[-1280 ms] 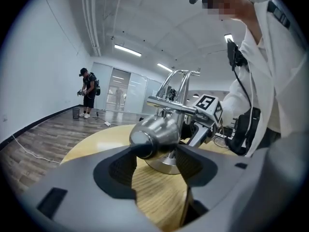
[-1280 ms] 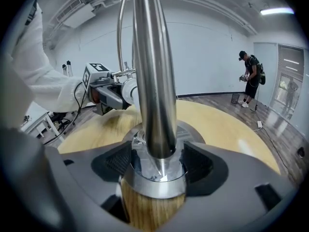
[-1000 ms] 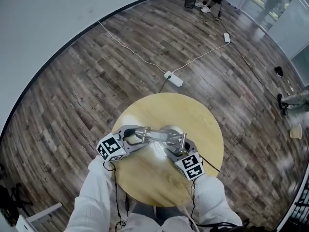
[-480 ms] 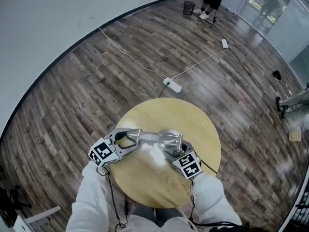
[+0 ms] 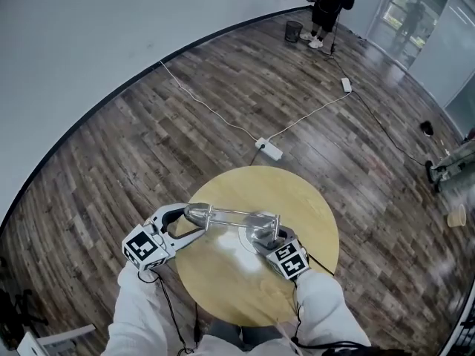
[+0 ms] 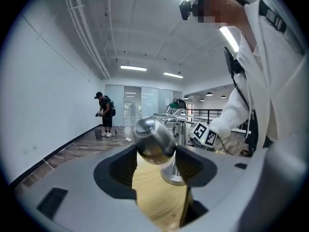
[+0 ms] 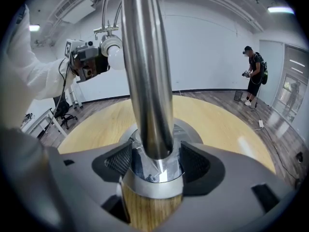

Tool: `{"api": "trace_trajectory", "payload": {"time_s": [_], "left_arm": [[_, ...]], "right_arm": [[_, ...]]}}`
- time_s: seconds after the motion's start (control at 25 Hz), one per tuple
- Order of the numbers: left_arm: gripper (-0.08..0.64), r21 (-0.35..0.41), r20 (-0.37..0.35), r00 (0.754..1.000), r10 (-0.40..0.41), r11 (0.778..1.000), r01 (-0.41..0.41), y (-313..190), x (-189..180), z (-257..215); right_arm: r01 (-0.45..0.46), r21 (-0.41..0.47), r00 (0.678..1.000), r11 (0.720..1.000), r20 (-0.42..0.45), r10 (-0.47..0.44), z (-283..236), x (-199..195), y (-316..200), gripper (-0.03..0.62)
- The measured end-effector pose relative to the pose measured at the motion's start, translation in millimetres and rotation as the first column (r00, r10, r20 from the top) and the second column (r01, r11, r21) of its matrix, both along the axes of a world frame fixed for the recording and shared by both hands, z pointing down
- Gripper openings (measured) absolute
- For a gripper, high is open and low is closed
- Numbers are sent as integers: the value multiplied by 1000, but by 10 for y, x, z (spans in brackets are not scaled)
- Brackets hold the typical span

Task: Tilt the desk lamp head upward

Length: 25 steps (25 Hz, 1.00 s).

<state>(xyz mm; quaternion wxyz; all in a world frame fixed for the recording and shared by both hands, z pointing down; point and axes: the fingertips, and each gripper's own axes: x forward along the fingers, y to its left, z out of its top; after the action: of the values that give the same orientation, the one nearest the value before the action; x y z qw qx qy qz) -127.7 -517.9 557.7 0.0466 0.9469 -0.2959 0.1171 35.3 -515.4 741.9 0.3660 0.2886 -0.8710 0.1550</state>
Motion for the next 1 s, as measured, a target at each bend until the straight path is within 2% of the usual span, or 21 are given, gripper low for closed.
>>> {"api": "trace_trajectory", "payload": {"time_s": [0.08, 0.16, 0.32, 0.48, 0.64, 0.76, 1.0], "left_arm": [[250, 42, -12, 1000, -15, 999, 16, 15, -26, -247], [250, 88, 11, 1000, -13, 996, 12, 24, -27, -453], [250, 173, 73, 997, 23, 984, -36, 83, 48, -879], [250, 262, 134, 988, 81, 958, -114, 130, 276, -1376], [247, 312, 235, 961, 147, 925, -218, 188, 593, -1794], [247, 319, 307, 933, 187, 903, -286, 222, 874, -2013], [247, 295, 443, 869, 218, 880, -371, 264, 1258, -2080]], "right_arm": [[4, 5, 1000, 1000, -4, -4, 10, 3, -1, 321], [12, 15, 1000, 1000, -9, -12, 24, 16, -17, 321], [10, 3, 1000, 1000, -18, -10, 3, 30, 3, 321], [10, -2, 1000, 1000, -27, -10, 5, 35, 6, 321], [8, -12, 1000, 1000, -26, -9, -13, 22, 29, 321], [11, -1, 1000, 1000, -22, -11, -4, 42, 20, 321], [3, -14, 1000, 1000, -16, -3, -74, 68, 93, 321]]}}
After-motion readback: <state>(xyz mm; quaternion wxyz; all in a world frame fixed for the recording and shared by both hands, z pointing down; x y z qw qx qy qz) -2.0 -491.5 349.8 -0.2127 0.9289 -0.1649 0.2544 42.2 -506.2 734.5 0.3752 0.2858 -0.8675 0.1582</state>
